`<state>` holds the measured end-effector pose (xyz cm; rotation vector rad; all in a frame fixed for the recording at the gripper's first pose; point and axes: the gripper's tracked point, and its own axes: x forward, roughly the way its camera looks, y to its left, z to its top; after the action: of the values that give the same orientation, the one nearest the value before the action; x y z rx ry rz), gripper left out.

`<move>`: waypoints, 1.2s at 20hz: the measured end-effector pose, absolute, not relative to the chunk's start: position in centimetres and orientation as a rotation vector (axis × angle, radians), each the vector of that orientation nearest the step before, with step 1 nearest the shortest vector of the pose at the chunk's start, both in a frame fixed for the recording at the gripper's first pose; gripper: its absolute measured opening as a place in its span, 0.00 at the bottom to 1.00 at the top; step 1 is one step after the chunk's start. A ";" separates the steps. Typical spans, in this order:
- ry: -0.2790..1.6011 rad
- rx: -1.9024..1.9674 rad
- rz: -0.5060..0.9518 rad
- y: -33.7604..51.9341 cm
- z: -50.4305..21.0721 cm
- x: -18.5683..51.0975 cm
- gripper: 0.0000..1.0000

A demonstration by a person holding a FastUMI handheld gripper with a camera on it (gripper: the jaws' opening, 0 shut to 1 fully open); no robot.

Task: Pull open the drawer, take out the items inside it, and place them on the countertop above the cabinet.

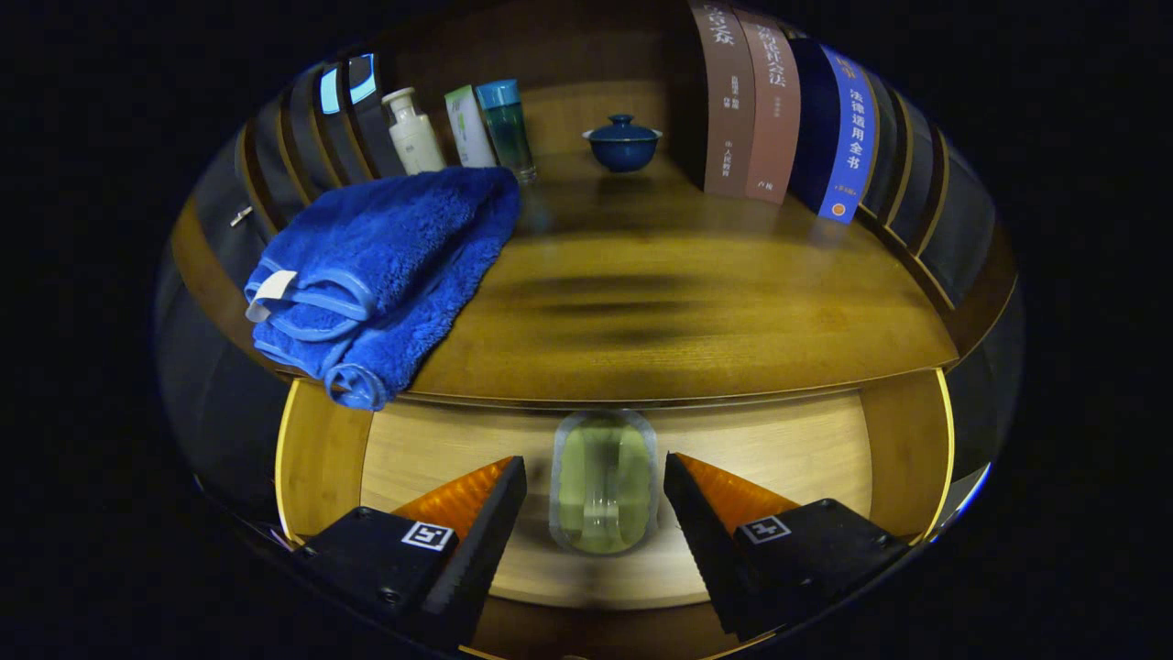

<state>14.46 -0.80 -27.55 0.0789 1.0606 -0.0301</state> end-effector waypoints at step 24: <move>1.010 0.131 -0.007 -0.9 -25.2 12.8 0.25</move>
<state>12.77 -0.91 -25.24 0.1309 1.0100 -0.0067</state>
